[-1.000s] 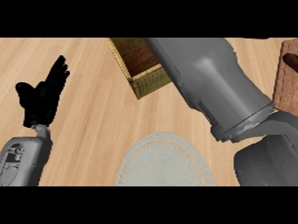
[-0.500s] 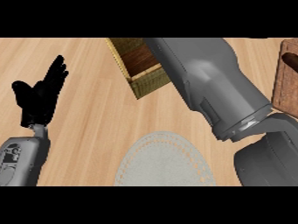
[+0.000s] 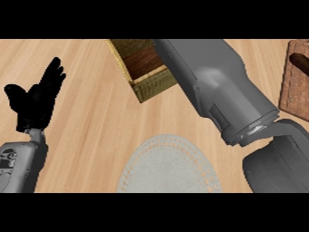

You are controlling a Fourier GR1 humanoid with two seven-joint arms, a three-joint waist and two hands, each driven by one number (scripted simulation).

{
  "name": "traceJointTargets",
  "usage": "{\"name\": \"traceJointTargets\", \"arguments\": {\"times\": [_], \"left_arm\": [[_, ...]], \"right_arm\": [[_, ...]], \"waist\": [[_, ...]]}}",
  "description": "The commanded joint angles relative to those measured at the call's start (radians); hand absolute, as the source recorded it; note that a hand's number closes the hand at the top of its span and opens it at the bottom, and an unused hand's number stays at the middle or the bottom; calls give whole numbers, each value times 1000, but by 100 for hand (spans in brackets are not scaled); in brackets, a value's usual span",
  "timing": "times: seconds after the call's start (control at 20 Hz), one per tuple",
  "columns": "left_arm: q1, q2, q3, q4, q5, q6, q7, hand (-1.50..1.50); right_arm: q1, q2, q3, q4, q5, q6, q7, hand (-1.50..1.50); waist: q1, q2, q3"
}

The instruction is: Pick the squash from the placemat and place it in the basket

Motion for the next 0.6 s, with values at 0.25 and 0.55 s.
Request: {"name": "traceJointTargets", "arguments": {"times": [0.25, 0.55], "left_arm": [[6, -18, -20, 5, -15, 4, -9, 0], [41, -10, -12, -40, 3, -11, 5, 0]], "right_arm": [[45, 1, 21, 7, 25, 43, 27, 150], [41, 1, -3, -12, 4, 77, 22, 150]], "waist": [[5, 5, 0], [3, -2, 1]]}}
